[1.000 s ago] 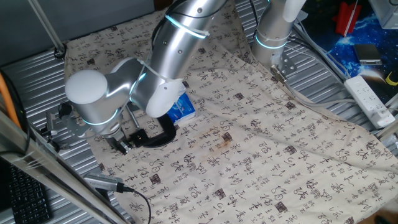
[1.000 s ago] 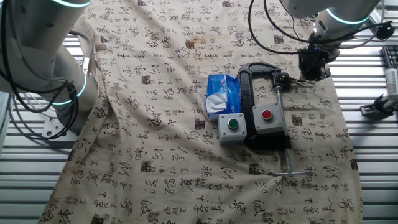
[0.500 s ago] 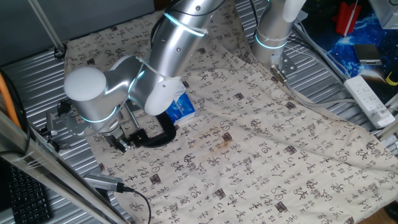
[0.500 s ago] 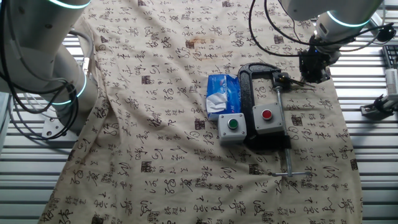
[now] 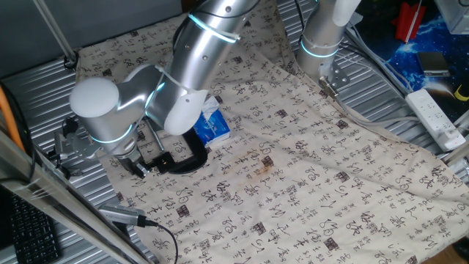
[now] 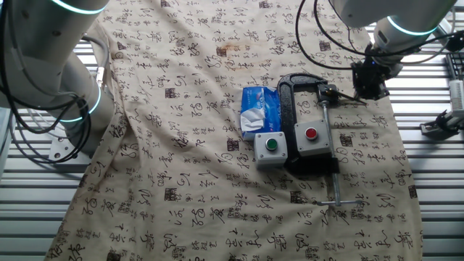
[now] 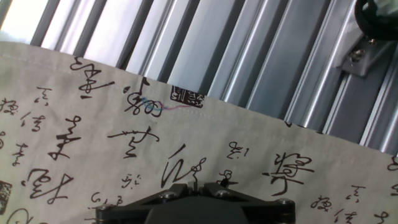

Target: Turn the hands of a clock

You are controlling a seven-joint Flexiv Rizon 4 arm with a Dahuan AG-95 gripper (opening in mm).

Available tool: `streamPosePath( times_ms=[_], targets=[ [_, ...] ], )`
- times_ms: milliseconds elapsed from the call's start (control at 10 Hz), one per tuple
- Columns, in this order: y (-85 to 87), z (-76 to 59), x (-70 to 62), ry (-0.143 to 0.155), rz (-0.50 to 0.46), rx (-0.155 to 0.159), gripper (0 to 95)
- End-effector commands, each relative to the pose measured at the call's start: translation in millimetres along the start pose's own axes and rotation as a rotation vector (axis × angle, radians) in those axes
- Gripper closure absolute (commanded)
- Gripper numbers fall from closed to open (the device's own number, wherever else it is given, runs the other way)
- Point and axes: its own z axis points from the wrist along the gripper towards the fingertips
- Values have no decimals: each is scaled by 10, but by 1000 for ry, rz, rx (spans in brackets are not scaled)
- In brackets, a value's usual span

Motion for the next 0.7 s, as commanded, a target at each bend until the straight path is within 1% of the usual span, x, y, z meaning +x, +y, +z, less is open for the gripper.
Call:
streamPosePath(
  times_ms=[100,700],
  targets=[
    [-11,5,12,-1,-3,2,950],
    [-74,-3,53,-1,-18,1,950]
  ],
)
